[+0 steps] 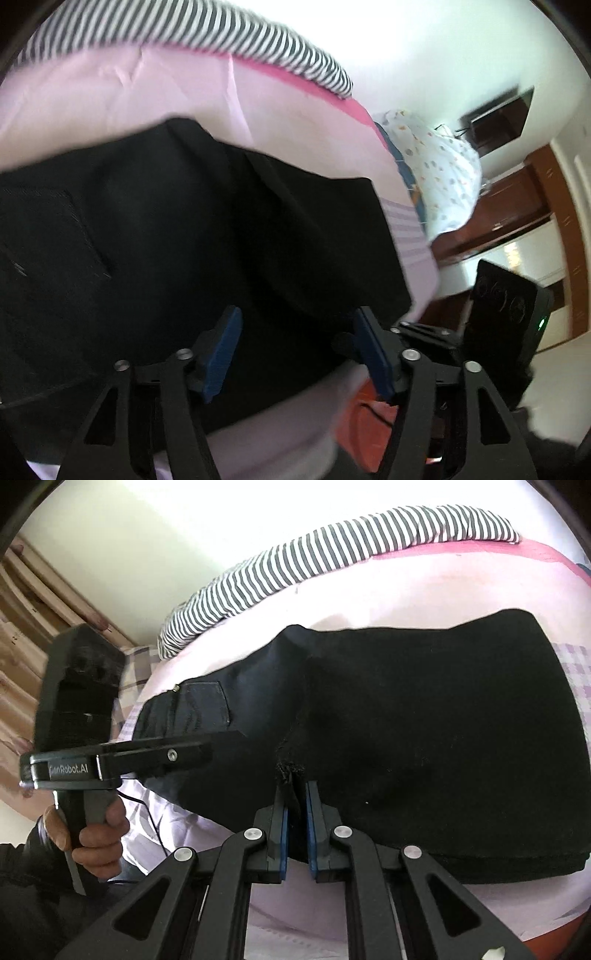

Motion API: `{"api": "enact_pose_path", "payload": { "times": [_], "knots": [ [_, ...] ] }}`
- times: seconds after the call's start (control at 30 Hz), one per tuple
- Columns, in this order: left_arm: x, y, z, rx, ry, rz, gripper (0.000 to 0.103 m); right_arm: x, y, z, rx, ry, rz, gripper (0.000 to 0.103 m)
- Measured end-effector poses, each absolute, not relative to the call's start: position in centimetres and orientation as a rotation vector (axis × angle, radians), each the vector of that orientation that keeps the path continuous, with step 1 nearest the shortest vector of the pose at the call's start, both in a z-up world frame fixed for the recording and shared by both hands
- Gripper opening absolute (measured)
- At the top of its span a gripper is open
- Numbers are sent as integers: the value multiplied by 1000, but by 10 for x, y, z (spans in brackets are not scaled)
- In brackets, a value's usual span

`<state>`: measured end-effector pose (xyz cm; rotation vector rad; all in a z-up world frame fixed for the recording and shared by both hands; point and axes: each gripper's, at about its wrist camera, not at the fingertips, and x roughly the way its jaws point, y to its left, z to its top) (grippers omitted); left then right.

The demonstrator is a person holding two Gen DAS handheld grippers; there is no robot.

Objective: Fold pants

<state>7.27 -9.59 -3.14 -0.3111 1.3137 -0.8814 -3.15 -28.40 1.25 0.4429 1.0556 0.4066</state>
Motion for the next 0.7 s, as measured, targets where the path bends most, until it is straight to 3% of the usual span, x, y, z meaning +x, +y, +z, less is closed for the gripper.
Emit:
{"api": "enact_pose_path", "payload": {
  "times": [0.3, 0.33, 0.4, 0.47, 0.53, 0.7],
  "knots": [
    [90, -131, -47, -437, 1422, -876, 68, -41, -286, 21, 420, 1040, 436, 10],
    [90, -134, -47, -434, 1419, -869, 65, -41, -285, 20, 414, 1044, 434, 10],
    [89, -136, -46, -408, 1397, -850, 49, -40, -284, 18, 407, 1048, 434, 11],
    [88, -140, -43, -357, 1366, -852, 24, -40, -283, 15, 408, 1050, 425, 12],
    [85, -143, -34, -294, 1317, -860, 12, -39, -283, 14, 409, 1049, 423, 12],
    [82, -144, -16, -204, 1241, -862, 5, -37, -281, 20, 416, 1019, 434, 13]
  ]
}}
